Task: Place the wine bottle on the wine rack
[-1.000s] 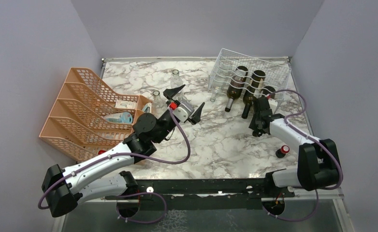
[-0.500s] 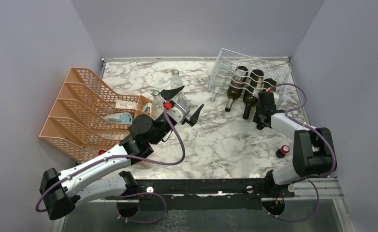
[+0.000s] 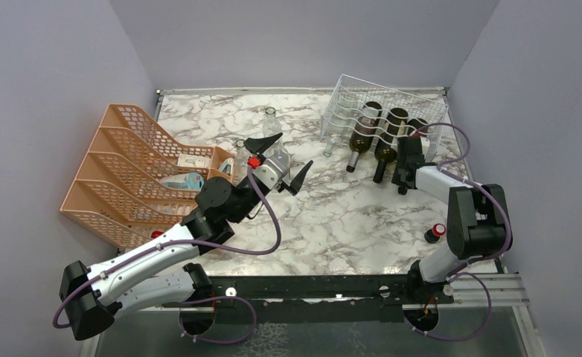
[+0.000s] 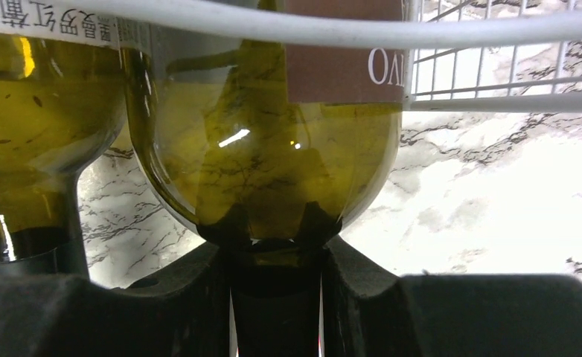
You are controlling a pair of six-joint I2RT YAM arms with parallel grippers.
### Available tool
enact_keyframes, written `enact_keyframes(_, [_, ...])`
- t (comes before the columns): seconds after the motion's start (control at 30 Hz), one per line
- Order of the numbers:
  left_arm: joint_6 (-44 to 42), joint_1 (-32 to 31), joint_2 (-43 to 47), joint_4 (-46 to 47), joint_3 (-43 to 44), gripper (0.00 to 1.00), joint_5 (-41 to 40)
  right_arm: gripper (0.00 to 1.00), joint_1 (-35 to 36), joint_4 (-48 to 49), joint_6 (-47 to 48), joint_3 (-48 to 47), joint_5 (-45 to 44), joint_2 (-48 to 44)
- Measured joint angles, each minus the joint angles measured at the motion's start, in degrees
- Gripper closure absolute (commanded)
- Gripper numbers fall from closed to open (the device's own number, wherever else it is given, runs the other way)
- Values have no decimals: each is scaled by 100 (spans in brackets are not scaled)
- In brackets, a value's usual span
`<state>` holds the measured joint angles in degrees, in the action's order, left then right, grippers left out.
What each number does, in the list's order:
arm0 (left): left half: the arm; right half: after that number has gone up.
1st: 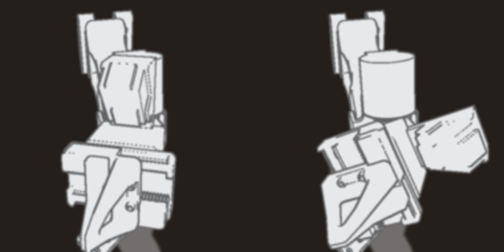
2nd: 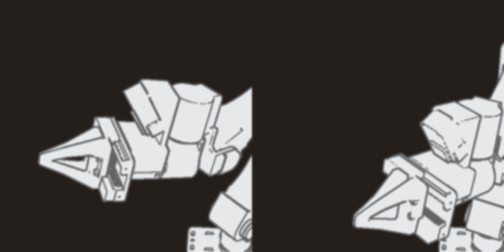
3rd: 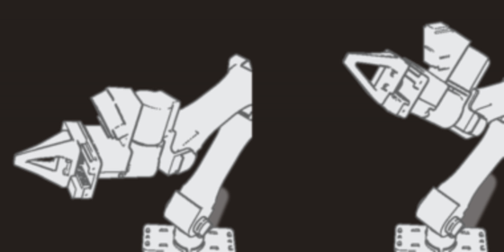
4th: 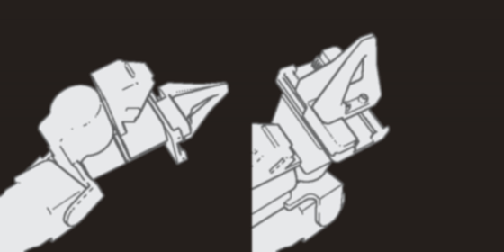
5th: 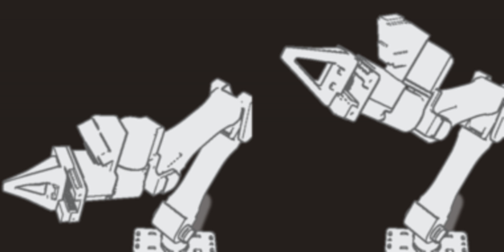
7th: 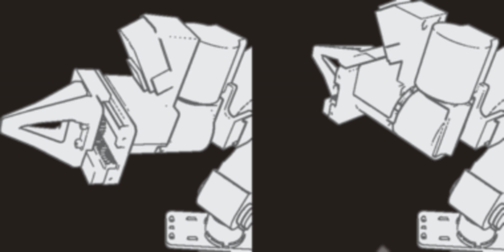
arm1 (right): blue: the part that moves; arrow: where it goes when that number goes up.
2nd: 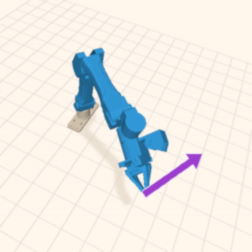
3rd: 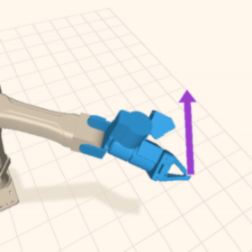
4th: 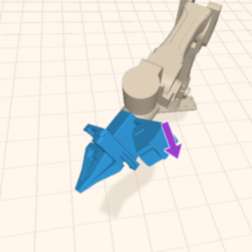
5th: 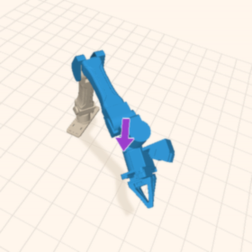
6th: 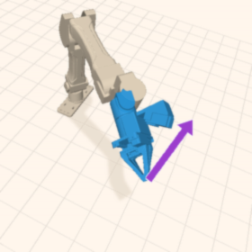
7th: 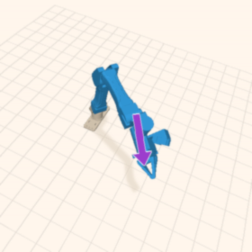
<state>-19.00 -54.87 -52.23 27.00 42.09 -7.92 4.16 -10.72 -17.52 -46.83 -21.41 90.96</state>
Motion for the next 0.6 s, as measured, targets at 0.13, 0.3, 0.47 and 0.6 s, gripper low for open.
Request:
enact_keyframes(0.13, [39, 0, 0, -37, 0, 1, 0, 54, -31, 7, 4, -81, -136, 17])
enact_keyframes(0.3, [103, 0, 0, -90, 2, 1, 0, 49, -83, 94, -4, -262, -348, 17])
enact_keyframes(0.47, [170, 0, -24, -315, 103, 1, -13, 46, -90, 120, -22, -275, -417, 17])
enact_keyframes(0.6, [249, 0, -70, -459, 225, 1, -81, 43, -92, 83, -66, -278, -444, 0])
